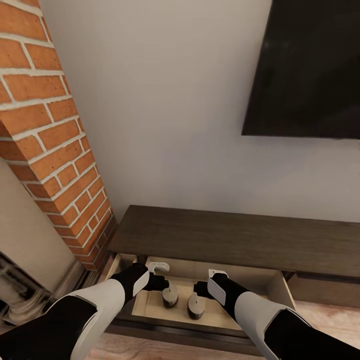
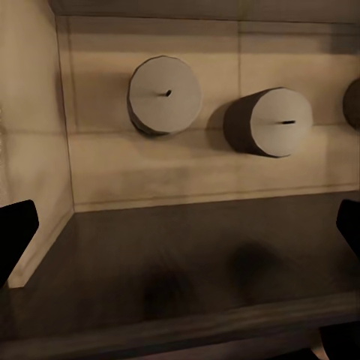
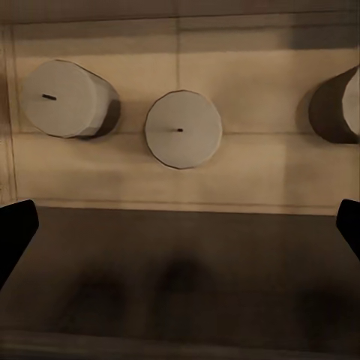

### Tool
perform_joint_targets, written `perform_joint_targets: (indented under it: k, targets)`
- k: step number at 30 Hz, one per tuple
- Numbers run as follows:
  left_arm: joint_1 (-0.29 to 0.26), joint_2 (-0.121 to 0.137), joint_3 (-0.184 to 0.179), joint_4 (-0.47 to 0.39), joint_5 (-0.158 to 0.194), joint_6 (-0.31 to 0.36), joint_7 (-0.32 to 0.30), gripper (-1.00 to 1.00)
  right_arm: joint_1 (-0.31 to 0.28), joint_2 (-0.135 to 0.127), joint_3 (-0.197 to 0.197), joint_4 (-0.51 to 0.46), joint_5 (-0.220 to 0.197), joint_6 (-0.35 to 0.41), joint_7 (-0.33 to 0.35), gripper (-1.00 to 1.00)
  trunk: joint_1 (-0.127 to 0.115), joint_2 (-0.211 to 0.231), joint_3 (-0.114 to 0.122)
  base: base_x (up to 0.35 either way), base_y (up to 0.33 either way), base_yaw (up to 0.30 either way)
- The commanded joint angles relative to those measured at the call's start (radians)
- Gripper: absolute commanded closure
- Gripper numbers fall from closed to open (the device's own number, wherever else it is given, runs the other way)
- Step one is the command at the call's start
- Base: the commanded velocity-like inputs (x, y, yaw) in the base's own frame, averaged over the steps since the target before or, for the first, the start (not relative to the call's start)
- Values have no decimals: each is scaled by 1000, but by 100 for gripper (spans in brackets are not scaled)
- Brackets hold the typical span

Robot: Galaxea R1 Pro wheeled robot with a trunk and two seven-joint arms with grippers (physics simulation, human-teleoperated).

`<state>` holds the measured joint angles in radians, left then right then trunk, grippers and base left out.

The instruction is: Place each of the two pumpkins and all three candles from the living room inside a cabinet in the living room (use any cabinet), then make sure every cabinet is closed, and position the cauldron so it is next to a table in the living room.

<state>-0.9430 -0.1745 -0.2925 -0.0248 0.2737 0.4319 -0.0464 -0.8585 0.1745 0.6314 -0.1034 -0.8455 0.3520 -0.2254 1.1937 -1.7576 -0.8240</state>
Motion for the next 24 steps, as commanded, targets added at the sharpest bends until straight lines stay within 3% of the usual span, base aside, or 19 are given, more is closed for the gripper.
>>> perform_joint_targets:
  k: [1,15,20,24]
  targets:
    - [-1,0,-9,0,8,4,-1,-100,-1,0,7,-1,-7,4,-6,-100,0,0,1,0,0,0]
    - [0,0,-10,4,9,1,-1,-100,-1,0,7,-1,-8,4,-6,-100,0,0,23,0,0,0]
    - [0,0,-10,8,9,-59,-2,-100,-1,0,7,-1,-7,3,-6,-100,0,0,27,0,0,0]
    - [0,0,-9,9,11,-68,-2,-100,-1,0,7,-1,-8,2,-6,-100,0,0,27,0,0,0]
